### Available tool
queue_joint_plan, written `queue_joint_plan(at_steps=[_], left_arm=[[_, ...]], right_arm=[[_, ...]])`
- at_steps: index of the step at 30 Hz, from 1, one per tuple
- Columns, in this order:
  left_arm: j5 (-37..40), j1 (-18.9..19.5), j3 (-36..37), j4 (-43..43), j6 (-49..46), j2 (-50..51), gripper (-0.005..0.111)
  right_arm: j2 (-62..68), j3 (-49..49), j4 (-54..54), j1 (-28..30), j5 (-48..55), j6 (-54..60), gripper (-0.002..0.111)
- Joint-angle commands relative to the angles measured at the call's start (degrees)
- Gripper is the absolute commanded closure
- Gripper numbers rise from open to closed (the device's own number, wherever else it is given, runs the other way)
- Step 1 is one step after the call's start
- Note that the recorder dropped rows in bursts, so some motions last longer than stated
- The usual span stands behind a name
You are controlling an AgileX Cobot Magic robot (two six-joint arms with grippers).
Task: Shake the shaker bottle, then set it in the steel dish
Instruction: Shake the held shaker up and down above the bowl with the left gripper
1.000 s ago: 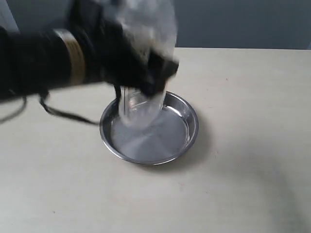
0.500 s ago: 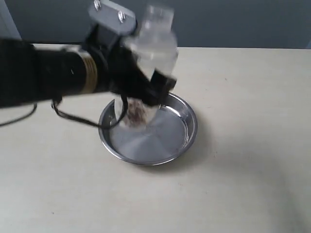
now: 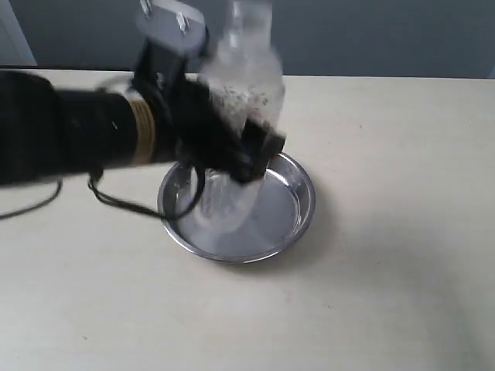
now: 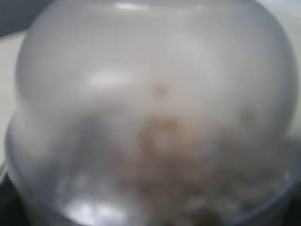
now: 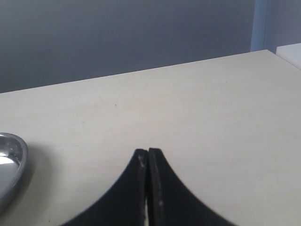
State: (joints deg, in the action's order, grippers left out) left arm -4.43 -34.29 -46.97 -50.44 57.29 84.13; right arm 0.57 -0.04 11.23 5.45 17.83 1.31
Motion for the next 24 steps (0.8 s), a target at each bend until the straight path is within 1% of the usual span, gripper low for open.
queue_joint_plan(at_steps=[1,2,3,5,6,7,8,10,11,12,13,15,16,17,20,21,23,24], left_arm=[[-4.97,-1.44,-7.70,-4.11,-0.79,-7.07,0.106],[-3.36,-1.71,-9.60,-4.86,-0.98,-8.72,0.106],[-0.83,-1.67,-8.74,-4.29,-0.98,-8.75,0.106],[2.69,-1.55,-1.25,-2.69,-0.98,-4.05,0.106],[2.51,-1.15,1.78,-1.46,-0.64,-0.70,0.106],[1.75,-1.04,2.59,0.08,-0.36,1.01,0.106],[0.12,-1.37,2.33,0.38,-0.48,0.83,0.106],[-5.36,-1.91,-1.76,-1.10,-2.25,-4.33,0.106],[-6.33,-2.04,-3.76,-1.83,-3.41,-6.56,0.106],[-5.66,-2.04,-5.29,-1.37,-5.01,-7.90,0.106],[-3.31,-2.04,-4.74,0.30,-5.24,-7.68,0.106],[0.84,-1.70,-0.05,0.93,-5.35,-2.63,0.106],[1.26,-1.04,2.03,1.16,-5.13,0.30,0.106],[1.14,-0.91,2.35,2.04,-4.51,1.40,0.106],[-5.04,-1.75,-2.98,-0.84,-5.82,-4.10,0.106],[-6.64,-1.89,-6.06,-2.13,-7.21,-7.20,0.106],[-4.76,-1.89,-6.25,-0.50,-7.49,-7.65,0.106],[-1.91,-1.89,-3.81,0.34,-7.49,-5.78,0.106]], right_arm=[[-0.28,0.04,0.01,0.26,-0.38,0.19,0.109],[-0.28,0.04,0.01,0.26,-0.38,0.19,0.109],[-0.28,0.04,0.01,0.26,-0.38,0.19,0.109],[-0.28,0.04,0.01,0.26,-0.38,0.19,0.109],[-0.28,0.04,-0.16,0.26,-0.38,0.19,0.109],[-0.28,0.04,-0.16,0.26,-0.38,0.19,0.109],[-0.28,0.04,-0.16,0.26,-0.38,0.19,0.109],[-0.28,0.04,-0.16,0.26,-0.38,0.19,0.109],[-0.28,0.04,-0.16,0.26,-0.38,0.19,0.109],[-0.28,0.04,-0.16,0.26,-0.38,0.19,0.109],[-0.28,0.04,-0.16,0.26,-0.38,0.19,0.109],[-0.28,0.04,-0.16,0.26,-0.38,0.19,0.109],[-0.28,0.04,-0.16,0.26,-0.38,0.19,0.109],[-0.28,0.04,-0.16,0.26,-0.38,0.19,0.109],[-0.28,0.04,-0.16,0.26,-0.38,0.19,0.109],[-0.28,0.04,-0.16,0.26,-0.38,0.19,0.109],[-0.28,0.04,-0.16,0.26,-0.38,0.19,0.109],[-0.28,0.04,-0.16,0.26,-0.38,0.19,0.109]])
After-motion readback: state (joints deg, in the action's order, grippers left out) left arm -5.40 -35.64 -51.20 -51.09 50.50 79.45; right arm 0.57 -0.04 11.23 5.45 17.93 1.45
